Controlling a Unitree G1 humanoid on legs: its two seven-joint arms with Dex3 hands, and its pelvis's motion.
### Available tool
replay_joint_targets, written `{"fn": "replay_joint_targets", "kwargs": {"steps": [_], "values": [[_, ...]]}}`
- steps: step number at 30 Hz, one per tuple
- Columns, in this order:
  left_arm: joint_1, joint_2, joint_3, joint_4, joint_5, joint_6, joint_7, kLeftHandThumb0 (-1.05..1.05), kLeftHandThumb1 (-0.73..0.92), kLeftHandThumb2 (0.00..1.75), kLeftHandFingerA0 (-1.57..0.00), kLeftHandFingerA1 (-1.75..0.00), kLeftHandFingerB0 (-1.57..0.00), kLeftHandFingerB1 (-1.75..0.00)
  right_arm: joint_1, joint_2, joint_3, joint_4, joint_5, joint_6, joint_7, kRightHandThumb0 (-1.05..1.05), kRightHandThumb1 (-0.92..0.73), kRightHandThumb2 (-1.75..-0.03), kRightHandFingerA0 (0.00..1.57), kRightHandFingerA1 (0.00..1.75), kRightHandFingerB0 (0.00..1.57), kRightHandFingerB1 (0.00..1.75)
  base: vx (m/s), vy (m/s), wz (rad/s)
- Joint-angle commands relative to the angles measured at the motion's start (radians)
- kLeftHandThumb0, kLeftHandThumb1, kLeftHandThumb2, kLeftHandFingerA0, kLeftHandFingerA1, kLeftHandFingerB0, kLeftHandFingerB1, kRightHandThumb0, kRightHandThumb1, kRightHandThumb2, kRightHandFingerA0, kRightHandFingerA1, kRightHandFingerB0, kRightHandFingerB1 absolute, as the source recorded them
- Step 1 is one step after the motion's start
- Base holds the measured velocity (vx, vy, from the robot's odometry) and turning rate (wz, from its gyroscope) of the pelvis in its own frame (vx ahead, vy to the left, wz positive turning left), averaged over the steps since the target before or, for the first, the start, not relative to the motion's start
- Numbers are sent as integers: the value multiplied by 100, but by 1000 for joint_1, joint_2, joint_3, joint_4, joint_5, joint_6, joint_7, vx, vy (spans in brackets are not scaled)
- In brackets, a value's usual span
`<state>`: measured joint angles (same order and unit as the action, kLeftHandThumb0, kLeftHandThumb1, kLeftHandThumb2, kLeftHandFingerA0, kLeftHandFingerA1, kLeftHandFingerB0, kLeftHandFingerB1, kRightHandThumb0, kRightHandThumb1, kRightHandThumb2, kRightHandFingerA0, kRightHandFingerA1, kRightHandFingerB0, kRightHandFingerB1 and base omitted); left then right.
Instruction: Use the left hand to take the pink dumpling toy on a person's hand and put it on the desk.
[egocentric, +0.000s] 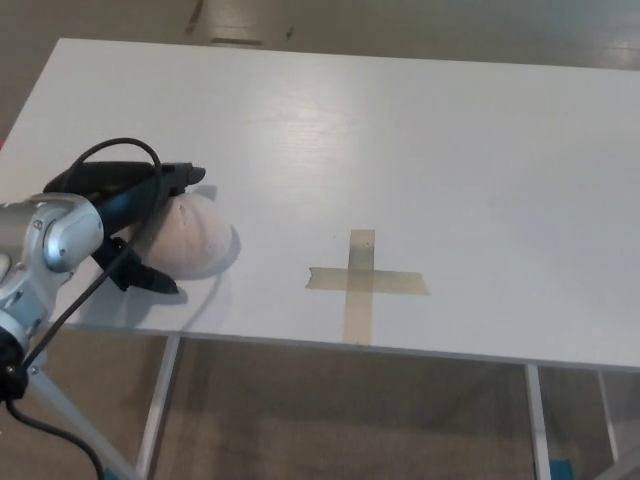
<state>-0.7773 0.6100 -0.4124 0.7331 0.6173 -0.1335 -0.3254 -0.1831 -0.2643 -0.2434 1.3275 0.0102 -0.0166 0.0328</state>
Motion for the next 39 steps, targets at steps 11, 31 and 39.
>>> {"fn": "replay_joint_targets", "kwargs": {"steps": [11, 31, 39], "values": [[-16, 45, 71, -124, -58, 63, -174, -93, 45, 66, 0, 0, 0, -1, -4, -16, -1, 4, 2, 19, 13, -24, -70, -61, 57, 43, 55, 42, 0, 0, 0], [129, 181, 513, -802, -400, -6, -276, -94, 36, 72, 0, -11, 0, -8, -10, -21, 13, 3, -7, 22, 24, -22, -70, -61, 57, 43, 57, 43, 0, 0, 0], [531, 32, 781, -1391, -785, 105, -291, -39, 40, 64, -53, -47, -48, -44, 7, -18, 25, 5, -17, 11, 3, -23, -69, -61, 54, 41, 57, 43, 0, 0, 0]]}}
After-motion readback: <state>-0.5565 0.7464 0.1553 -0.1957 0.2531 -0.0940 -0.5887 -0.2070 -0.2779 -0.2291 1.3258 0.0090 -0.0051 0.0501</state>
